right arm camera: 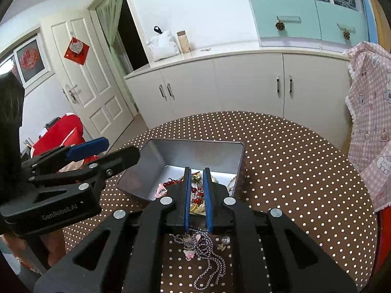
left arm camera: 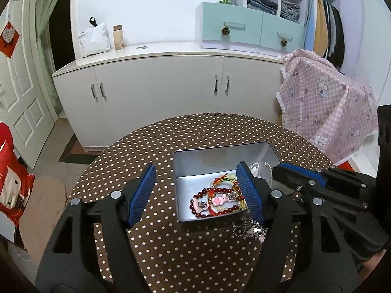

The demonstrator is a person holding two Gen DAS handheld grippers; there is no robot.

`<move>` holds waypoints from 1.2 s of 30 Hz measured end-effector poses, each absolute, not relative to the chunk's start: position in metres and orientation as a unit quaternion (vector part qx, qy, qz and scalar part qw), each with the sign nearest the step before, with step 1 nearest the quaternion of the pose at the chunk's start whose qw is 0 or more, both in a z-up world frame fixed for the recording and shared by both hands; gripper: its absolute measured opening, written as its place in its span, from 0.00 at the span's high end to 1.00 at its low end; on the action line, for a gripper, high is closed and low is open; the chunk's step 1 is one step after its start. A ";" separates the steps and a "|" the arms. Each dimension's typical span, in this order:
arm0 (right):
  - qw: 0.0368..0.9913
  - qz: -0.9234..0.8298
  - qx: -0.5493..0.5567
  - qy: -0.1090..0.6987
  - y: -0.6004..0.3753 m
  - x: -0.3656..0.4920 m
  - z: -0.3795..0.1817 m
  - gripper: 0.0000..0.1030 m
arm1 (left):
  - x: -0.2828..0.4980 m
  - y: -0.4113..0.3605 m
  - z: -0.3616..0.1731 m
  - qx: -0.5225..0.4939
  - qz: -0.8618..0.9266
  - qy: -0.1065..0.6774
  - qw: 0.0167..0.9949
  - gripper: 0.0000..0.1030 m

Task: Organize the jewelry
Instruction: 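Open the right tool over the box to drop the silver chain, then grasp the silver chain with the left tool while the right tool grasps a small pink charm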

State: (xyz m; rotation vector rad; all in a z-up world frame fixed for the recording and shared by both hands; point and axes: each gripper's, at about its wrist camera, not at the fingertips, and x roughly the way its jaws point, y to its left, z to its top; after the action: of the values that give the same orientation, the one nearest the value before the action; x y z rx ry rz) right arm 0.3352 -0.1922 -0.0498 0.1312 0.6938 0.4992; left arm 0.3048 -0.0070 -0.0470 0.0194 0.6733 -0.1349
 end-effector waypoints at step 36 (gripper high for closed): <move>0.888 0.212 0.019 0.407 -0.205 0.309 -0.103 0.65 | 0.235 -0.011 -0.108 0.012 -0.048 0.381 0.923 0.27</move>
State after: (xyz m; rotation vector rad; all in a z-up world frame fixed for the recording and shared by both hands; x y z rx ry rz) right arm 0.3093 -0.2047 -0.1027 0.0401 0.8466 0.4409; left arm 0.2348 -0.0111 -0.1083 0.0243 0.7822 -0.0987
